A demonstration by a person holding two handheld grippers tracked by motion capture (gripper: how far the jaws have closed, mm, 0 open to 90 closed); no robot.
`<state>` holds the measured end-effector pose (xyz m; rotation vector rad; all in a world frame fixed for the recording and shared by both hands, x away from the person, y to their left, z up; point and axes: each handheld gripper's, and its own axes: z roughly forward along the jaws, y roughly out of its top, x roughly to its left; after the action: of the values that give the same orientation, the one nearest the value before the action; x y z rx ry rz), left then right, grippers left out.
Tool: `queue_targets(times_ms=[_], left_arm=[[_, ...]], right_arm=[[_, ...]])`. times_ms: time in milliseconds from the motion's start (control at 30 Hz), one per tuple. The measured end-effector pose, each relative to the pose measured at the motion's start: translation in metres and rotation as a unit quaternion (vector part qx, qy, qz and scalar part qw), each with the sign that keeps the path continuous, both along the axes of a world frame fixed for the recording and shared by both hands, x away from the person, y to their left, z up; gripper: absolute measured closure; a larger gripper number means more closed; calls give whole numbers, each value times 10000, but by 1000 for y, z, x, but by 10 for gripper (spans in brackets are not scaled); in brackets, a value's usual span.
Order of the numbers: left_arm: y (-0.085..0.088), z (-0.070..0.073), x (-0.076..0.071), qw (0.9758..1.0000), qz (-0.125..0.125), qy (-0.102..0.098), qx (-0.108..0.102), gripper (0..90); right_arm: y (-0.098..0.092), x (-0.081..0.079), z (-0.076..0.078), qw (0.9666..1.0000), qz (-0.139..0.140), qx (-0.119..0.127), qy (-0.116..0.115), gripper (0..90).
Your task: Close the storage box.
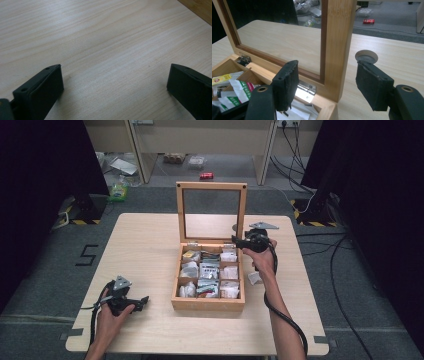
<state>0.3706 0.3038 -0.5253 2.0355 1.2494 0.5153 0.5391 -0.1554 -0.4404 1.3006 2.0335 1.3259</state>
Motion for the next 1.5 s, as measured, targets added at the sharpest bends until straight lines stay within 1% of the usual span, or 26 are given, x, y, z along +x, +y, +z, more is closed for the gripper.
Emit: queue_targets(times_ms=[100, 200, 267, 333, 367, 400, 500, 600, 667, 767, 800, 933, 1033, 1300, 1433, 1500], left_arm=[[0, 0, 0, 10000, 0, 0, -1, 1], [0, 0, 0, 10000, 0, 0, -1, 1], [0, 0, 0, 10000, 0, 0, -1, 1], [0, 0, 0, 10000, -1, 3, -1, 1], [0, 0, 0, 10000, -1, 5, -2, 1], [0, 0, 0, 10000, -2, 5, -1, 1], [0, 0, 0, 10000, -2, 5, -2, 1], [0, 0, 0, 10000, -2, 5, -2, 1], [0, 0, 0, 10000, -3, 8, -1, 1], [0, 0, 0, 10000, -1, 5, -1, 1], [0, 0, 0, 10000, -1, 4, -1, 1], [0, 0, 0, 10000, -1, 5, -3, 1], [0, 0, 0, 10000, 0, 4, -4, 1], [0, 0, 0, 10000, 0, 5, -6, 1], [0, 0, 0, 10000, -2, 4, -7, 1], [0, 0, 0, 10000, -3, 4, -7, 1]], right_arm=[[2, 3, 0, 10000, 27, 37, -33, 359], [4, 5, -2, 10000, 45, -27, -42, 363], [5, 6, -3, 10000, 52, -22, -48, 370], [7, 6, -3, 9999, 76, 45, -72, 386], [7, 7, -3, 9999, 91, 35, -84, 393], [8, 7, -2, 9999, 101, 13, -96, 408], [10, 8, 0, 9999, 106, -39, -110, 410], [11, 10, 2, 9999, 78, -9, -107, 424], [10, 12, 5, 9998, 102, -42, -143, 431], [9, 13, 7, 9998, 87, -38, -156, 464], [9, 13, 8, 9999, 67, -21, -133, 475], [8, 10, 9, 9997, 63, -148, -174, 533], [6, 8, 11, 9991, 81, -297, -293, 572], [4, 1, 12, 9989, 87, -227, -412, 589], [3, -5, 11, 9983, 117, -180, -541, 588], [2, -8, 12, 9982, 116, -160, -568, 588]])
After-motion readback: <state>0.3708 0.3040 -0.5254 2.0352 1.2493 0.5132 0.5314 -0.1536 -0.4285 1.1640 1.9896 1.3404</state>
